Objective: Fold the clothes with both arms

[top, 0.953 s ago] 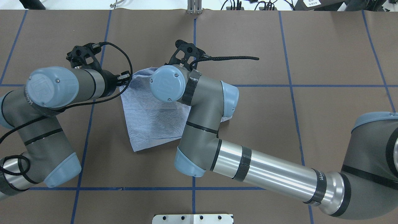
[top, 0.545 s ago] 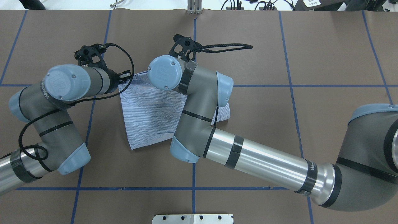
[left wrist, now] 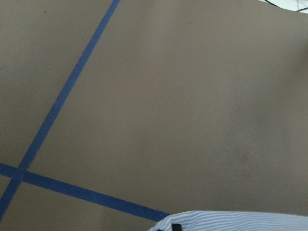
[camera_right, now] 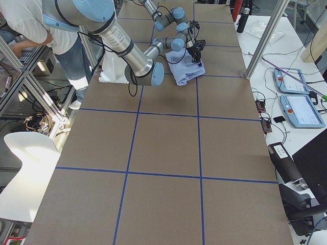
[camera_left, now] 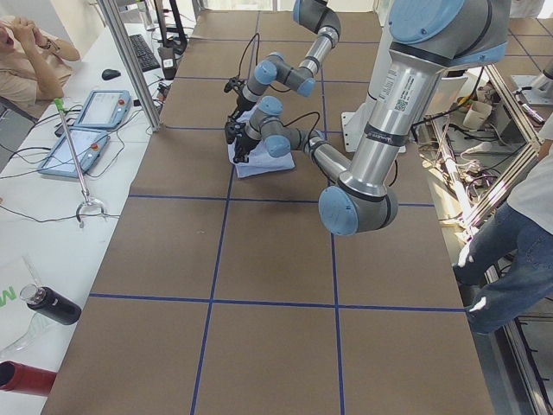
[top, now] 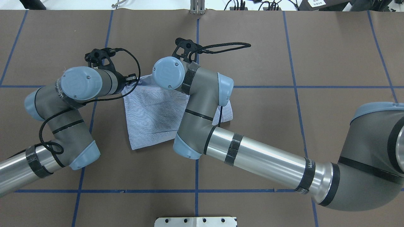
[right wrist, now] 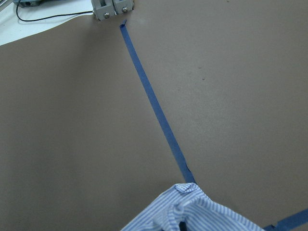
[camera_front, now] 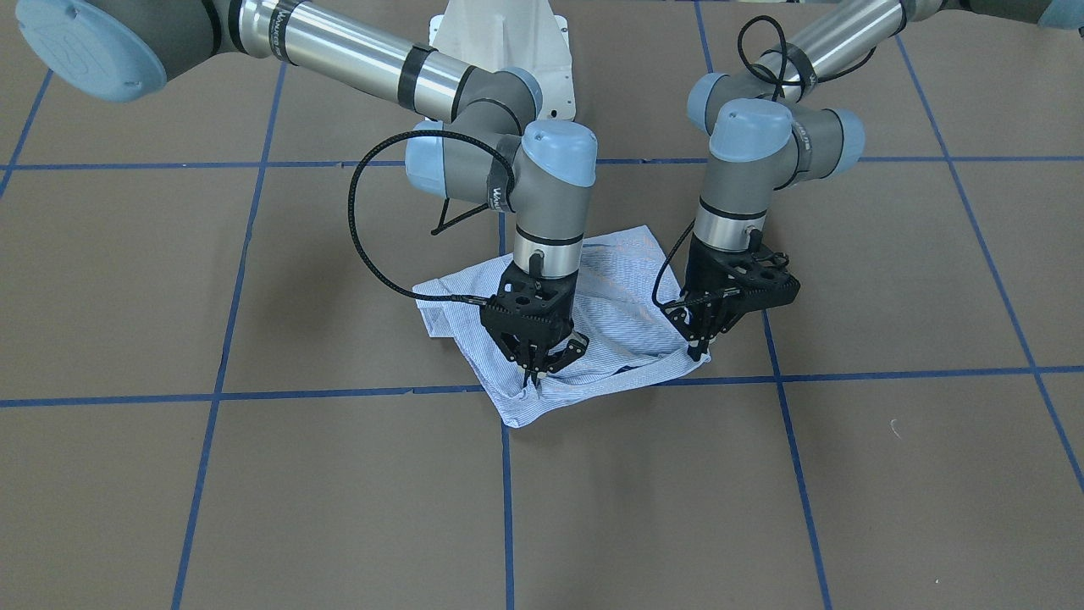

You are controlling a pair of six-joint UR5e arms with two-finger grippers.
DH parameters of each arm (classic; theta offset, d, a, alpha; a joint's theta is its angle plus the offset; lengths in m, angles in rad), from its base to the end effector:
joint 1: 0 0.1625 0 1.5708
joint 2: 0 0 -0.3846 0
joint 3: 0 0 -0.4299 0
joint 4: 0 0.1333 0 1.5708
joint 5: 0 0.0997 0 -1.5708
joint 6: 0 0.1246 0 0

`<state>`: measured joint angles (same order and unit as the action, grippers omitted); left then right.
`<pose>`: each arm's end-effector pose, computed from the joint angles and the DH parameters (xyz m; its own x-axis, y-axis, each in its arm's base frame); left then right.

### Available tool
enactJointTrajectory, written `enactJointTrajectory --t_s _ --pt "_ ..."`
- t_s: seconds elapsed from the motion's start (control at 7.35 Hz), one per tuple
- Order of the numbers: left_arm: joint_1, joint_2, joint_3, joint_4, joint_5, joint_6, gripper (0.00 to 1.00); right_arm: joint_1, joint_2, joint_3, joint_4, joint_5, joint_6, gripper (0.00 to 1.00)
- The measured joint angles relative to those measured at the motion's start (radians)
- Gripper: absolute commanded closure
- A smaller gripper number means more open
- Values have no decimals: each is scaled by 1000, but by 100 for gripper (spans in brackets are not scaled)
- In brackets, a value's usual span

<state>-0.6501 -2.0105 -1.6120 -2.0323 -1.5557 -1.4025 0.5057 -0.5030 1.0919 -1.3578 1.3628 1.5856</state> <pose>0.4788 -0.5339 0.3042 0.5643 -0.2187 -0.7961 0.5278 0.8370 0.1443 -0.6678 -0.5516 0.1222 0.5993 0.3484 0.7207 -0.6127 0.7790 0.1329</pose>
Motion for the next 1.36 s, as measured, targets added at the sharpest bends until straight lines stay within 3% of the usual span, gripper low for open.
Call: enactJointTrajectory --t_s 0.14,0.27,0.41,0.54,0.82,1.09,1.36 --pt "0 0 3 -4 -1 6 100 0 1 -13 4 3 -4 100" --pt "0 0 4 -7 -1 9 38 0 1 -31 16 5 -5 50" --pt "0 0 4 -9 -2 11 0 0 3 -53 39 5 -14 9" --pt "0 1 3 -16 -3 20 0 3 10 -69 55 7 -45 0" --pt "-7 5 -9 -26 -39 74 0 28 46 -78 45 65 -108 0" --pt "-30 24 -72 -20 -145 135 0 94 94 -37 -94 180 -206 0" --pt "-60 97 -190 16 -211 238 0 189 65 115 -276 317 -361 0"
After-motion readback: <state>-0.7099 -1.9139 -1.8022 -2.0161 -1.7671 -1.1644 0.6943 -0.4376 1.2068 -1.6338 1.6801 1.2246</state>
